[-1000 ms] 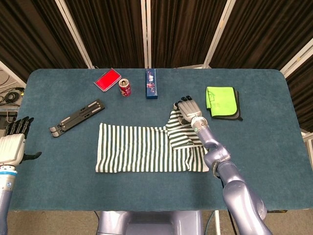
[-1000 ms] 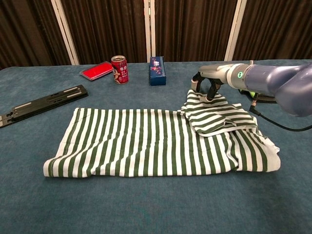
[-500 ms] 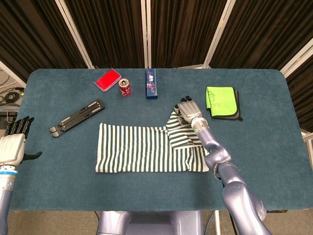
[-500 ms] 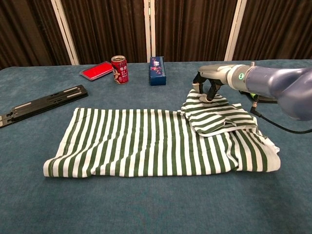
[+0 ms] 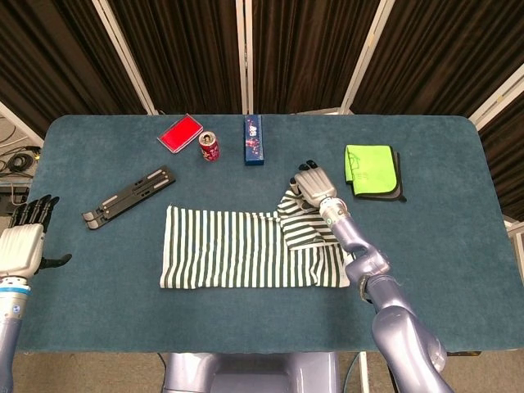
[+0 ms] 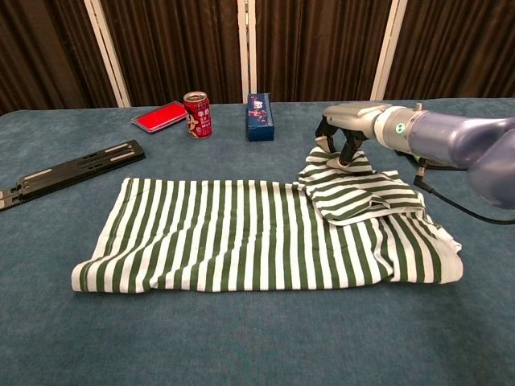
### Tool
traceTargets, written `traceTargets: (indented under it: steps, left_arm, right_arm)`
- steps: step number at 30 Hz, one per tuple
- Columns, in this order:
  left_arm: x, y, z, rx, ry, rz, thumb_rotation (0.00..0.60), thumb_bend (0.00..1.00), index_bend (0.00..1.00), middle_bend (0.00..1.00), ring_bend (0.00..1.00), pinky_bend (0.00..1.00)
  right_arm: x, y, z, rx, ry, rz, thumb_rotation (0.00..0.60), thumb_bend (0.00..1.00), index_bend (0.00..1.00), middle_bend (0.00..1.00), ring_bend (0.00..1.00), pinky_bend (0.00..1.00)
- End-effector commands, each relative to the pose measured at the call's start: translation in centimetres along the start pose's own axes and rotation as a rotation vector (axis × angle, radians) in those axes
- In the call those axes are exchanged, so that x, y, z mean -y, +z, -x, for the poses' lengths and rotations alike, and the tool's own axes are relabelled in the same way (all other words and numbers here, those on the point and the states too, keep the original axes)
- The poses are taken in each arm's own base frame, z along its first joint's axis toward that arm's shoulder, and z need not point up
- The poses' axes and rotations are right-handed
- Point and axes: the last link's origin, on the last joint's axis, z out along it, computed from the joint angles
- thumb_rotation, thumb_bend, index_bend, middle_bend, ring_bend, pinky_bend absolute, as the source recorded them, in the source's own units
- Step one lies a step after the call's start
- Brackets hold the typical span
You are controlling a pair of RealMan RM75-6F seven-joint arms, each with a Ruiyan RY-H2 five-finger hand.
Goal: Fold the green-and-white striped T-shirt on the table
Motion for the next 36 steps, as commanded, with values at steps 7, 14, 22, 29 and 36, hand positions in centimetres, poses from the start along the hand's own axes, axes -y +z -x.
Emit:
traceTargets:
  steps: [7, 14, 22, 29, 36]
  left_arm:
    - [-0.4, -0.4, -0.3, -0.004, -0.01, 0.023, 0.6, 0.0, 0.0, 0.0, 0.0, 0.0]
    - [-0.6, -0.7, -0.4, -0.004, -0.021, 0.04, 0.6, 0.0, 0.0, 0.0, 0.0, 0.0]
    - [-1.0, -1.1, -0.5, 0.004, -0.034, 0.063, 0.6, 0.0, 0.0, 0.0, 0.0, 0.0]
    - [-1.4, -1.6, -0.7, 0.0, -0.044, 0.085, 0.6, 0.0, 0.0, 0.0, 0.0, 0.0]
    - [-1.6, -1.8, -0.8, 0.001, -0.048, 0.098, 0.6, 0.0, 0.0, 0.0, 0.0, 0.0]
  right_arm:
    - [0.4, -0.7, -0.7, -0.074, -0.095, -0.085, 0.6, 0.29, 0.69, 0.59, 0.21, 0.14]
    - [0.6, -1.6, -0.6, -0.103, -0.151, -0.137, 0.6, 0.29, 0.69, 0.59, 0.21, 0.15]
    - [0.3, -3.3, 0.1, -0.124, -0.215, -0.201, 0.6, 0.29, 0.69, 0.54, 0.21, 0.14]
    - [0.6, -5.0, 0.4, -0.153, -0.213, -0.246, 0.6, 0.29, 0.7, 0.29, 0.13, 0.07]
    - [0.7, -6.3, 0.4, -0.159, -0.229, -0.265, 0.6, 0.29, 0.71, 0.27, 0.12, 0.07]
